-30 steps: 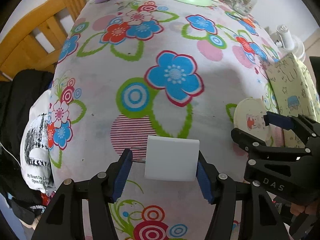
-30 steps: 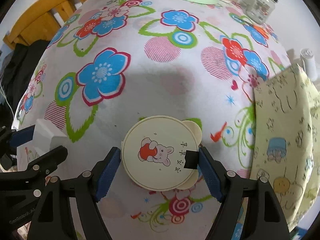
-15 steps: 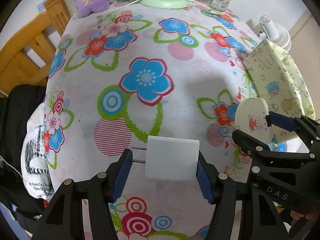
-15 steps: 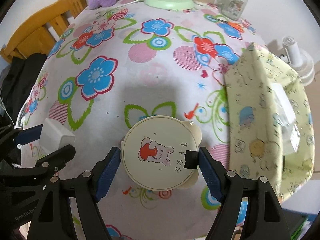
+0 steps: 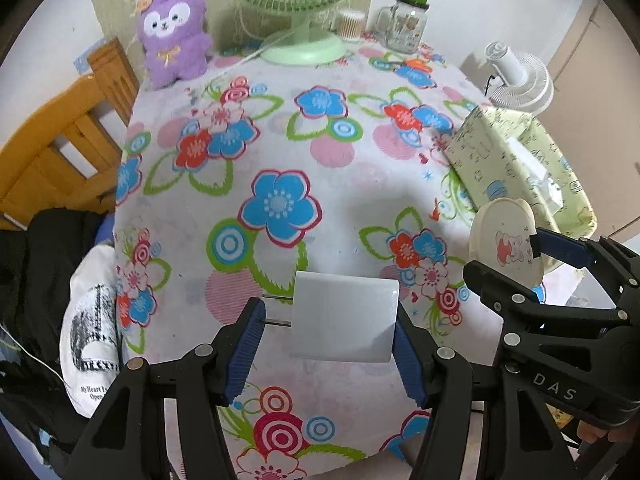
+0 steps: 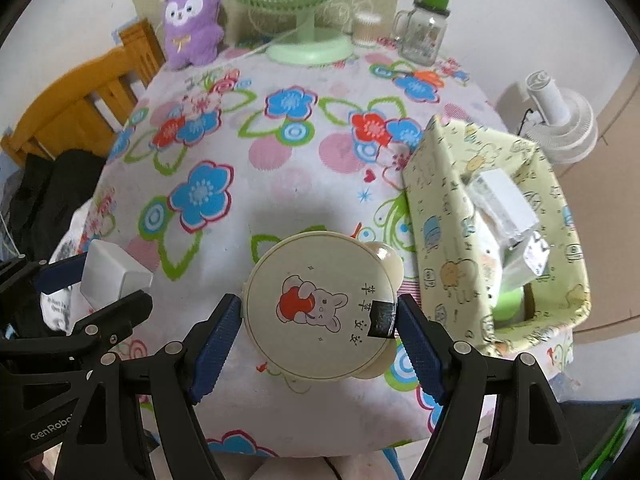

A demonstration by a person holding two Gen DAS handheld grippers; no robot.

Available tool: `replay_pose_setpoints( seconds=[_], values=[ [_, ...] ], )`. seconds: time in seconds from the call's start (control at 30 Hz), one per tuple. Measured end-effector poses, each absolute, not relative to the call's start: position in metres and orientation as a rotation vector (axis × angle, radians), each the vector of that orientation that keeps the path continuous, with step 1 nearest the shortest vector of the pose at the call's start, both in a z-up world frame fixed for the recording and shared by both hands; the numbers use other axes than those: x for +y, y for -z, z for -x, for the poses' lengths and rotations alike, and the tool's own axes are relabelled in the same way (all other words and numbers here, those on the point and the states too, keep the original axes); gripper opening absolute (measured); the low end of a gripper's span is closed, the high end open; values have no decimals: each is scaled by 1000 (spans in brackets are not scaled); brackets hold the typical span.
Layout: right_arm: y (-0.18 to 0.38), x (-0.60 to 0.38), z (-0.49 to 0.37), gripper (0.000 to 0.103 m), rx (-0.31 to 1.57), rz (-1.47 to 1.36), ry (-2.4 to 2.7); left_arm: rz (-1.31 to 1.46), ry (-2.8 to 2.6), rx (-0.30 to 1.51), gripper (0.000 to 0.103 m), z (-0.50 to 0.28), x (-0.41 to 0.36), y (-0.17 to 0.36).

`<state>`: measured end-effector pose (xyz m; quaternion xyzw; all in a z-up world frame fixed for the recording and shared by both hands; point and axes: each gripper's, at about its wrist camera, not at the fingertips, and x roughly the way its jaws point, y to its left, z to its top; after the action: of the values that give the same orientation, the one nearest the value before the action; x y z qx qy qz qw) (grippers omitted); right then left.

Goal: Organize rigid objects
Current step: 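Carry the white cube charger with the left tool while the right tool carries the round container to the box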

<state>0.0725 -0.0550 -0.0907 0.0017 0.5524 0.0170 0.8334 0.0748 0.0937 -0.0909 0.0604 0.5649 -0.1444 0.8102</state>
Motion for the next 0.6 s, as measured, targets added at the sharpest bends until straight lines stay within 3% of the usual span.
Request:
replay_pose_setpoints(
  seconds=[0.6],
  values=[
    [55, -93, -72, 79, 1092, -39, -12, -157, 333, 1123, 63, -78, 55, 52]
  ],
)
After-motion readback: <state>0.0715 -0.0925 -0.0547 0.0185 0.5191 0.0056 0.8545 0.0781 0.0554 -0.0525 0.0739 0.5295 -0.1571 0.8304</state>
